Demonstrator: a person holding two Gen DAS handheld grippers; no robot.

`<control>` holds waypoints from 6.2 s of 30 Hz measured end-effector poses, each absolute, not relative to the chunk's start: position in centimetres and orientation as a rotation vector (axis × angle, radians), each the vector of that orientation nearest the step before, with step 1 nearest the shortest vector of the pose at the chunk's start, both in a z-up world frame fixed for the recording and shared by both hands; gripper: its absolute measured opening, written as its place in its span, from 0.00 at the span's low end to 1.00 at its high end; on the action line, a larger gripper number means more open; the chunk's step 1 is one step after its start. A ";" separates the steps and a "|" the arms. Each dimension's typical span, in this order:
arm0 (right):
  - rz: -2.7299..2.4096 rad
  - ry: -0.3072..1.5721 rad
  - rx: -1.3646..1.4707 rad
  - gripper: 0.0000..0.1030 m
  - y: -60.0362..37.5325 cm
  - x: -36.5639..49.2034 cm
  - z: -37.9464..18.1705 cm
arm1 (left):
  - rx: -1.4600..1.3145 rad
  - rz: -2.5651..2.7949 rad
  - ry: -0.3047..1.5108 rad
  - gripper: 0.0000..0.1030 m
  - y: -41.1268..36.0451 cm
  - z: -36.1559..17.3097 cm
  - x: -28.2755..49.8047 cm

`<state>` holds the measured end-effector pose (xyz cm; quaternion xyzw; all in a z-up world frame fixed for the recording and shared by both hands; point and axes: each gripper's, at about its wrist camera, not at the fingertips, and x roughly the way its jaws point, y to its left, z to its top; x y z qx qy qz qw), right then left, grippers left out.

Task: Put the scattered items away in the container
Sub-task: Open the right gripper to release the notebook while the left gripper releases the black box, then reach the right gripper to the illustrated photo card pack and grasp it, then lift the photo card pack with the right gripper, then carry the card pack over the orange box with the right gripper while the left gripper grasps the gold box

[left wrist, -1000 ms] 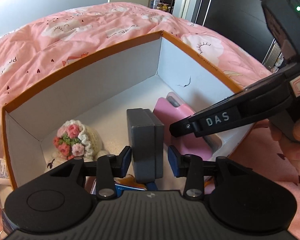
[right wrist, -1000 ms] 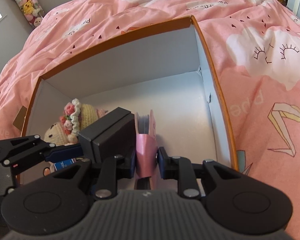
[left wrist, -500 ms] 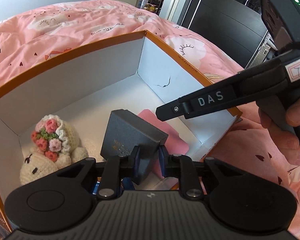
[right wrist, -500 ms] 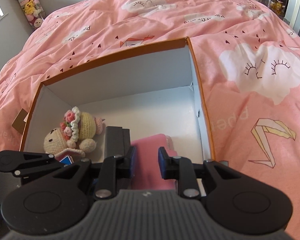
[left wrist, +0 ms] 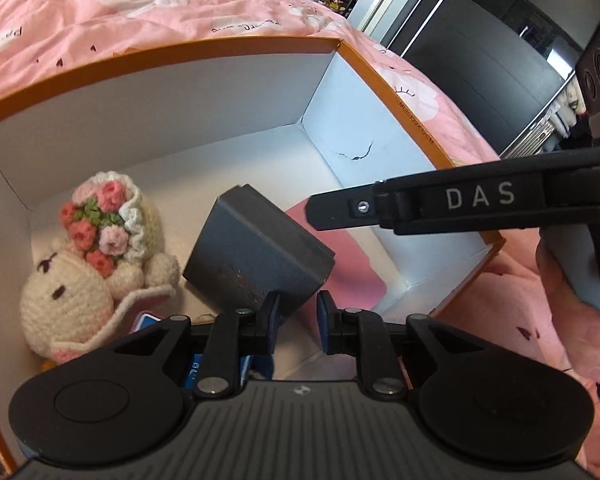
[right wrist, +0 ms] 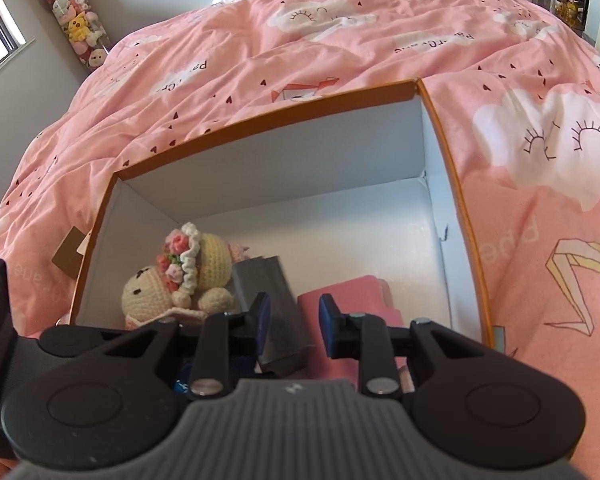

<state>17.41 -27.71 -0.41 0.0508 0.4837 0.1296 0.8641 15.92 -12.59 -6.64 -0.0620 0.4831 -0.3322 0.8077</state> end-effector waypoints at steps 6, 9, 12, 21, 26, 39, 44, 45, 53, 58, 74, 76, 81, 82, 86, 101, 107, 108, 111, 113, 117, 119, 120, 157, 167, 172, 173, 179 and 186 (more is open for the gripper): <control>0.257 1.020 0.116 0.31 -27.5 18.2 -1.7 | -0.125 -0.699 1.019 0.21 -12.0 -6.3 15.7; 0.244 1.031 0.143 0.33 -27.8 18.9 -2.2 | -0.144 -0.693 1.010 0.21 -11.1 -5.7 15.5; 0.238 1.043 0.140 0.32 -27.9 19.0 -2.3 | -0.162 -0.663 0.988 0.21 -10.0 -4.9 15.3; 0.151 1.083 0.018 0.22 -27.6 19.0 -3.2 | -0.205 -0.597 0.984 0.21 -8.7 -4.4 15.7; 0.159 1.120 -0.032 0.20 -27.4 18.8 -4.0 | -0.198 -0.533 1.003 0.21 -7.8 -4.3 16.0; 0.164 1.098 -0.140 0.21 -27.0 16.4 -2.7 | -0.130 -0.460 1.008 0.21 -6.4 -3.3 14.9; 0.210 0.980 -0.125 0.28 -26.0 14.3 -0.7 | -0.098 -0.438 1.010 0.21 -6.3 -2.9 14.1; 0.224 0.951 -0.126 0.28 -25.7 13.7 -0.3 | -0.092 -0.435 1.011 0.21 -6.2 -2.9 14.0; 0.307 0.787 -0.098 0.45 -22.2 10.9 2.1 | -0.044 -0.400 0.993 0.21 -4.9 -1.8 12.1; 0.389 0.684 -0.104 0.45 -19.7 9.6 2.7 | -0.019 -0.363 0.979 0.21 -2.9 -0.7 10.9; 0.626 0.758 -0.110 0.45 -11.0 10.6 2.7 | -0.053 -0.224 0.947 0.23 7.4 1.6 9.5; 0.646 0.770 -0.132 0.45 -10.0 10.8 2.5 | -0.048 -0.231 0.962 0.26 8.7 1.7 9.5; 0.717 0.803 -0.156 0.45 -7.7 10.8 1.8 | -0.049 -0.252 1.017 0.28 11.6 1.2 9.4; 0.728 0.812 -0.156 0.45 -7.2 10.7 1.5 | -0.053 -0.250 1.028 0.28 12.0 1.1 9.3; 0.759 0.855 -0.177 0.38 -5.2 10.8 -0.1 | -0.026 -0.228 1.048 0.29 13.1 0.3 9.2; 0.638 1.118 -0.395 0.35 1.4 15.1 -5.9 | -0.034 -0.160 1.048 0.30 15.1 -1.0 10.4; 0.604 1.183 -0.443 0.44 2.6 16.1 -7.3 | -0.050 -0.163 1.033 0.30 15.5 -1.1 10.4; 0.607 1.196 -0.440 0.46 2.7 16.3 -7.5 | -0.056 -0.164 1.031 0.30 15.6 -1.1 10.5; 0.621 1.230 -0.418 0.59 2.8 16.9 -8.3 | -0.073 -0.164 1.030 0.30 15.8 -1.3 10.6; 0.617 1.226 -0.424 0.61 2.8 16.8 -8.5 | -0.076 -0.165 1.032 0.30 15.8 -1.4 10.6; 0.625 1.211 -0.416 0.57 2.2 16.5 -8.1 | -0.079 -0.163 1.034 0.30 15.8 -1.6 10.5; 0.622 1.201 -0.401 0.44 1.6 16.4 -7.5 | -0.081 -0.160 1.036 0.30 15.8 -1.7 10.5; 0.626 1.197 -0.385 0.42 1.3 16.3 -7.1 | -0.081 -0.159 1.037 0.30 15.7 -1.8 10.5; 0.685 0.974 -0.189 0.24 -2.7 16.1 -1.1 | -0.084 -0.190 1.024 0.29 14.0 -1.4 11.9; 0.617 0.880 -0.047 0.24 -9.1 17.3 5.0 | -0.028 -0.211 0.962 0.59 13.0 -0.6 15.3; 0.528 0.875 -0.047 0.24 -13.0 17.7 5.4 | -0.006 -0.210 0.961 0.63 13.0 -2.1 17.9; 0.511 0.880 -0.045 0.24 -13.9 17.7 5.2 | -0.014 -0.218 0.964 0.64 13.1 -2.4 18.5; 0.441 0.888 -0.032 0.24 -17.4 17.5 3.9 | -0.063 -0.221 1.062 0.66 14.0 -5.1 21.6; 0.378 0.892 -0.012 0.24 -21.0 17.3 2.9 | -0.068 -0.218 1.095 0.77 14.2 -7.0 23.5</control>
